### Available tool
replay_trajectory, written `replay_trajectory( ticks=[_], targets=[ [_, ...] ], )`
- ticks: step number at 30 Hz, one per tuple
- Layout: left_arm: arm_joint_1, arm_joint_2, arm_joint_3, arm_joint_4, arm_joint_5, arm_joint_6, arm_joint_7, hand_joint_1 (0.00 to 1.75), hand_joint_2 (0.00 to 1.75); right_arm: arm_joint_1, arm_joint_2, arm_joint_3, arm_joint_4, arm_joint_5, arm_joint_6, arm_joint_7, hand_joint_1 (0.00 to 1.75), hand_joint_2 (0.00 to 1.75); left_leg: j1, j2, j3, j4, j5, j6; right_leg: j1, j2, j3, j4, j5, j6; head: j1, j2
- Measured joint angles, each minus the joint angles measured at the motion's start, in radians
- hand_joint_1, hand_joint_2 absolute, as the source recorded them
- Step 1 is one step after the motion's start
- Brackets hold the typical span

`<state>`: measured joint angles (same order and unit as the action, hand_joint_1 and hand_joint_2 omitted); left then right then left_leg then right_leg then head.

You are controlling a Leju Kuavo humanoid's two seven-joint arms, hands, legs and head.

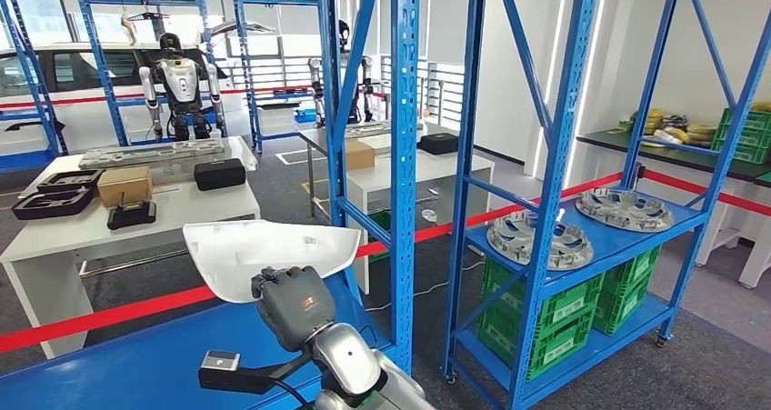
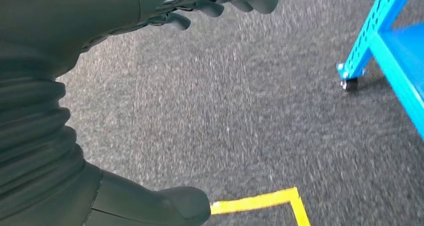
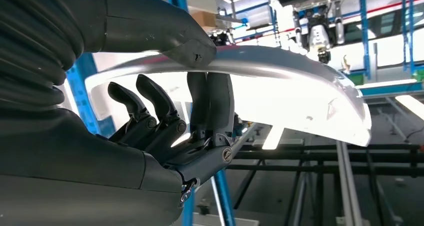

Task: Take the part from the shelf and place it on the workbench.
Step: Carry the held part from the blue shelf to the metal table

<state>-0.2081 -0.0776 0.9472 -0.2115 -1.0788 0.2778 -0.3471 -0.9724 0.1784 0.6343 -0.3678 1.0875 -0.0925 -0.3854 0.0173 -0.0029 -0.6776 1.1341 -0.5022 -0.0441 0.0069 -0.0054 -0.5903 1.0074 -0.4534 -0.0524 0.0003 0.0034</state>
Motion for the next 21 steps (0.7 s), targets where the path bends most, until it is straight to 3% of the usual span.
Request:
replay_trajectory(
  ticks=[2, 3, 4, 6, 8, 9, 12, 14, 17, 18, 19, 20, 21],
  targets=[
    [-0.002, 0.002, 0.000, 0.000, 0.000, 0.000, 0.000, 0.00, 1.75, 0.002, -0.003, -0.006, 0.000, 0.000, -0.003, 0.000, 1.59, 1.75, 0.001, 0.000, -0.044, 0.128, -0.069, -0.008, -0.001, 0.000, -0.013, 0.001, 0.009, -0.002, -0.002, 0.000],
    [-0.002, 0.003, 0.000, 0.000, 0.000, 0.000, 0.000, 0.00, 1.75, 0.004, -0.005, -0.008, 0.000, 0.000, -0.005, 0.000, 1.59, 1.75, 0.001, 0.000, -0.051, 0.163, -0.082, -0.010, -0.001, 0.000, -0.019, 0.002, 0.013, 0.000, -0.002, 0.000],
    [-0.002, 0.003, 0.000, 0.000, 0.000, 0.000, 0.000, 0.00, 1.75, 0.006, -0.007, -0.009, 0.000, 0.001, -0.008, 0.000, 1.59, 1.75, 0.002, 0.000, -0.039, 0.160, -0.076, -0.012, -0.002, 0.000, -0.024, 0.003, 0.017, 0.002, -0.003, 0.000],
    [-0.003, 0.003, 0.000, 0.000, 0.000, 0.001, 0.000, 0.00, 1.75, 0.006, -0.009, -0.011, -0.001, 0.003, -0.014, -0.001, 1.59, 1.75, 0.004, 0.002, 0.037, 0.046, -0.030, -0.014, -0.006, 0.000, -0.035, 0.011, 0.023, 0.008, -0.003, 0.000],
    [-0.007, 0.003, 0.000, -0.001, 0.000, 0.002, 0.000, 0.00, 1.75, 0.003, -0.012, -0.014, -0.002, 0.006, -0.018, -0.001, 1.59, 1.75, 0.002, 0.000, 0.105, -0.071, 0.000, -0.008, -0.005, 0.000, -0.047, 0.023, 0.026, 0.017, -0.003, 0.000],
    [-0.008, 0.003, 0.000, -0.001, 0.000, 0.002, 0.000, 0.00, 1.75, 0.002, -0.013, -0.014, -0.002, 0.008, -0.019, -0.001, 1.59, 1.75, 0.000, -0.001, 0.118, -0.097, 0.005, -0.002, -0.003, 0.000, -0.053, 0.027, 0.029, 0.023, -0.003, 0.000],
    [-0.009, 0.002, 0.000, 0.000, -0.002, 0.003, 0.000, 0.00, 1.75, 0.002, -0.016, -0.015, -0.003, 0.010, -0.023, -0.003, 1.59, 1.75, -0.002, -0.003, 0.109, -0.099, 0.016, 0.024, -0.004, 0.001, -0.060, 0.027, 0.038, 0.040, 0.000, 0.000],
    [-0.010, 0.000, 0.000, 0.000, -0.006, 0.002, 0.001, 0.00, 1.75, 0.001, -0.020, -0.015, -0.003, 0.010, -0.026, -0.003, 1.59, 1.75, 0.001, -0.001, 0.100, -0.102, 0.028, 0.040, -0.006, 0.003, -0.079, 0.072, -0.002, 0.052, 0.002, 0.000],
    [-0.012, -0.001, -0.002, 0.000, -0.019, 0.001, 0.010, 0.00, 1.75, 0.007, -0.031, -0.015, -0.003, 0.009, -0.036, -0.003, 1.59, 1.75, 0.002, 0.000, 0.074, -0.102, 0.047, 0.050, -0.008, 0.005, -0.149, 0.262, -0.120, 0.065, 0.004, 0.000],
    [-0.012, -0.002, -0.002, 0.000, -0.023, 0.001, 0.014, 0.00, 1.75, 0.013, -0.036, -0.015, -0.003, 0.009, -0.041, -0.004, 1.59, 1.75, 0.002, 0.000, 0.065, -0.101, 0.054, 0.050, -0.008, 0.005, -0.159, 0.305, -0.138, 0.065, 0.004, 0.000],
    [-0.012, -0.003, -0.003, 0.000, -0.027, 0.001, 0.018, 0.00, 1.75, 0.019, -0.041, -0.016, -0.003, 0.007, -0.048, -0.006, 1.59, 1.75, 0.001, -0.001, 0.057, -0.101, 0.060, 0.050, -0.008, 0.005, -0.150, 0.311, -0.137, 0.063, 0.004, 0.000],
    [-0.012, -0.004, -0.004, 0.000, -0.029, 0.000, 0.020, 0.00, 1.75, 0.024, -0.047, -0.018, -0.004, 0.006, -0.054, -0.009, 1.59, 1.75, 0.000, -0.002, 0.050, -0.101, 0.066, 0.049, -0.007, 0.005, -0.120, 0.277, -0.121, 0.059, 0.005, 0.000],
    [-0.012, -0.006, -0.005, 0.000, -0.031, 0.000, 0.021, 0.00, 1.75, 0.027, -0.052, -0.020, -0.006, 0.004, -0.060, -0.011, 1.59, 1.75, 0.000, -0.003, 0.044, -0.101, 0.072, 0.047, -0.005, 0.006, -0.072, 0.208, -0.096, 0.052, 0.005, 0.000]
  ],
)
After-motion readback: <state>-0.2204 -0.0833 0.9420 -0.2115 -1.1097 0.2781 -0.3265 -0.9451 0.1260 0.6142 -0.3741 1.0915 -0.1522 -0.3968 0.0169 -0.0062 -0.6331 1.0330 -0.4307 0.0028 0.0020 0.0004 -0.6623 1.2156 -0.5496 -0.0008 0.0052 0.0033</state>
